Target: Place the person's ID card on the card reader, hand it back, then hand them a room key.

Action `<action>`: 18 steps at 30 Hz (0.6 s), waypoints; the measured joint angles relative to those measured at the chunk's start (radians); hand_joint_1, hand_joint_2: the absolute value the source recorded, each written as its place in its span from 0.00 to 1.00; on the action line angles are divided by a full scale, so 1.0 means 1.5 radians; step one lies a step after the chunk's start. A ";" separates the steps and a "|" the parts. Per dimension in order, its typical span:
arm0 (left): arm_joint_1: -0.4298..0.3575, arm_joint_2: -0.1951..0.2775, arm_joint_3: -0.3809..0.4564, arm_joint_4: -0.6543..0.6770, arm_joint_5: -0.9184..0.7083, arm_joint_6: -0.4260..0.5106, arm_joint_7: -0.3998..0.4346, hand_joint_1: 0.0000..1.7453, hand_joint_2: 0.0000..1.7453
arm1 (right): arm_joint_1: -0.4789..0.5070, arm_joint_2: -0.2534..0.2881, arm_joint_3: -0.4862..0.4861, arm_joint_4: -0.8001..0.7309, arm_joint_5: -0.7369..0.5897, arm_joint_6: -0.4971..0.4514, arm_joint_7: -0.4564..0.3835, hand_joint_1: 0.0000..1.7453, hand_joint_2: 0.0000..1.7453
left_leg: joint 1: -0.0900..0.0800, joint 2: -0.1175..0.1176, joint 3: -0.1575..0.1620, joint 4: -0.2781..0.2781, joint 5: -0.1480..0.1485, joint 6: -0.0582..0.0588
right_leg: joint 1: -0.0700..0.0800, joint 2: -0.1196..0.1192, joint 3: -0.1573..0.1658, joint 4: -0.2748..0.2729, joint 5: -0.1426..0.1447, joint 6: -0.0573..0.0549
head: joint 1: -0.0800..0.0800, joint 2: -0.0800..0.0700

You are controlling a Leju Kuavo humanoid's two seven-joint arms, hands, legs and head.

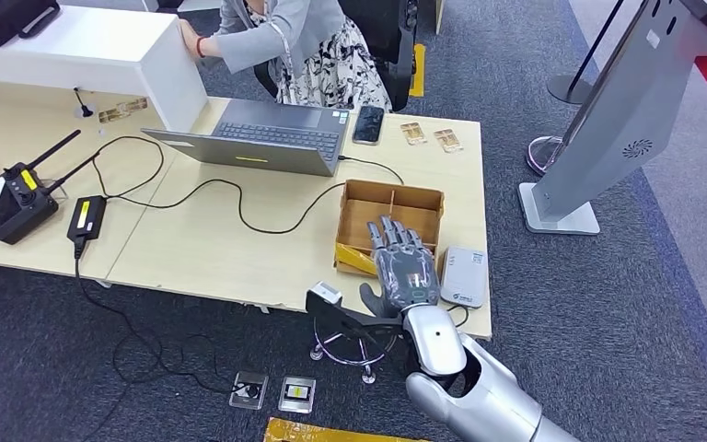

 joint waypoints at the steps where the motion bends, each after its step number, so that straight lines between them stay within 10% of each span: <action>1: 0.000 0.000 0.000 0.000 0.000 0.000 0.000 0.00 0.00 | -0.002 0.001 0.000 0.008 0.000 -0.003 -0.001 0.00 1.00 | 0.000 0.000 0.000 0.000 0.000 0.000 | 0.000 0.000 0.000 0.000 0.000 0.000 | 0.000 0.000; 18: 0.000 0.000 0.000 0.000 -0.014 -0.007 -0.003 0.00 0.00 | -0.023 0.026 -0.002 0.149 0.017 -0.056 -0.022 0.00 1.00 | 0.000 0.000 0.000 0.000 0.000 0.000 | 0.000 0.000 0.000 0.000 0.000 0.000 | 0.000 0.000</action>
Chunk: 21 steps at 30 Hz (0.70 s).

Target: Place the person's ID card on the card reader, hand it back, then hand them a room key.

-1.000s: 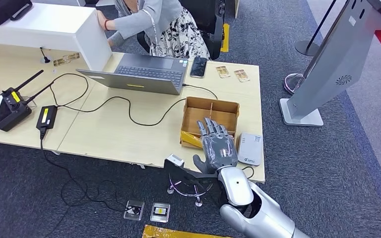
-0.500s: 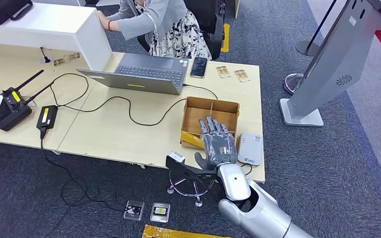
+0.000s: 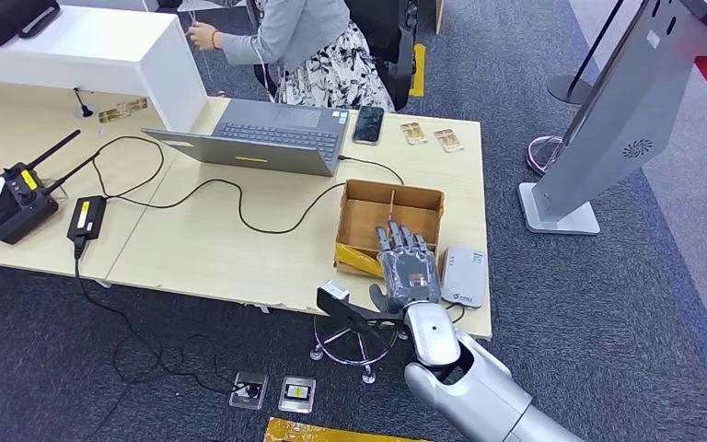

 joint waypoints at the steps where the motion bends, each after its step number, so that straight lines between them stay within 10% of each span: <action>1: 0.000 0.000 0.000 0.000 0.000 0.000 -0.001 0.00 0.00 | -0.002 0.001 0.000 0.006 0.000 -0.002 0.000 0.00 1.00 | 0.000 0.000 0.000 0.000 0.000 0.000 | 0.000 0.000 0.000 0.000 0.000 0.000 | 0.000 0.000; 21: 0.000 0.000 0.000 0.000 -0.002 -0.001 -0.002 0.00 0.00 | -0.031 0.006 -0.032 0.067 0.028 -0.095 -0.005 0.00 1.00 | 0.000 0.000 0.000 0.000 0.000 0.000 | 0.000 0.000 0.000 0.000 0.000 0.000 | 0.000 0.000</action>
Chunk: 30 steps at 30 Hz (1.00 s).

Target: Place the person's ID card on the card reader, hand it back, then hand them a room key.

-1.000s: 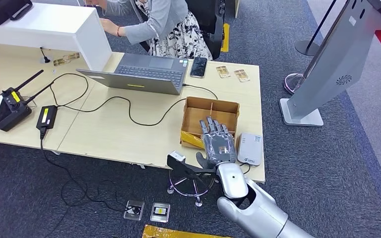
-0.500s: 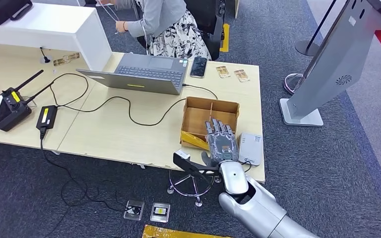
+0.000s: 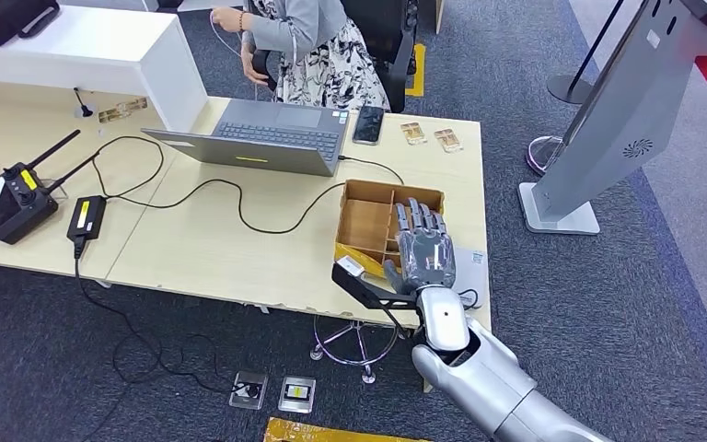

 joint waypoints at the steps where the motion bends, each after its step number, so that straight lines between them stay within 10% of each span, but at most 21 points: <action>1: 0.000 0.000 0.000 0.000 0.000 0.000 0.000 0.00 0.00 | -0.003 0.001 -0.001 0.003 -0.002 -0.004 -0.004 0.00 1.00 | 0.000 0.000 0.000 0.000 0.000 0.000 | 0.000 0.000 0.000 0.000 0.000 0.000 | 0.000 0.000; 30: 0.000 0.000 0.000 0.000 0.001 0.008 0.000 0.00 0.00 | -0.017 0.032 -0.006 0.093 -0.037 -0.023 -0.032 0.00 1.00 | 0.000 0.000 0.000 0.000 0.000 0.000 | 0.000 0.000 0.000 0.000 0.000 0.000 | 0.000 0.000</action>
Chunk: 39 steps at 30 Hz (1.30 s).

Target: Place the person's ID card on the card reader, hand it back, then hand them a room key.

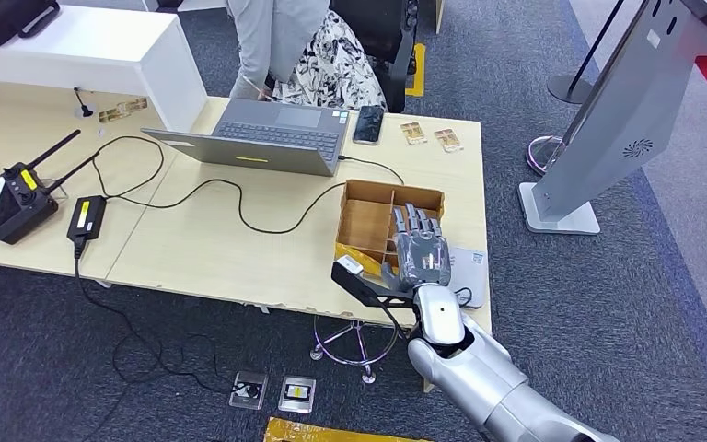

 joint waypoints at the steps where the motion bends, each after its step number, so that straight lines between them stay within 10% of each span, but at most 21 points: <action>1: 0.000 0.000 0.000 0.000 0.000 0.000 0.000 0.00 0.00 | 0.000 0.000 0.000 0.001 0.000 0.000 0.001 0.00 1.00 | 0.000 0.000 0.000 0.000 0.000 0.000 | 0.000 0.000 0.000 0.000 0.000 0.000 | 0.000 0.000; 39: 0.000 0.001 0.000 0.000 -0.001 0.003 0.001 0.00 0.00 | 0.001 -0.007 0.001 0.029 -0.010 -0.007 0.008 0.03 1.00 | 0.000 0.000 0.000 0.000 0.000 0.000 | 0.000 0.000 0.000 0.000 0.000 0.000 | 0.000 0.000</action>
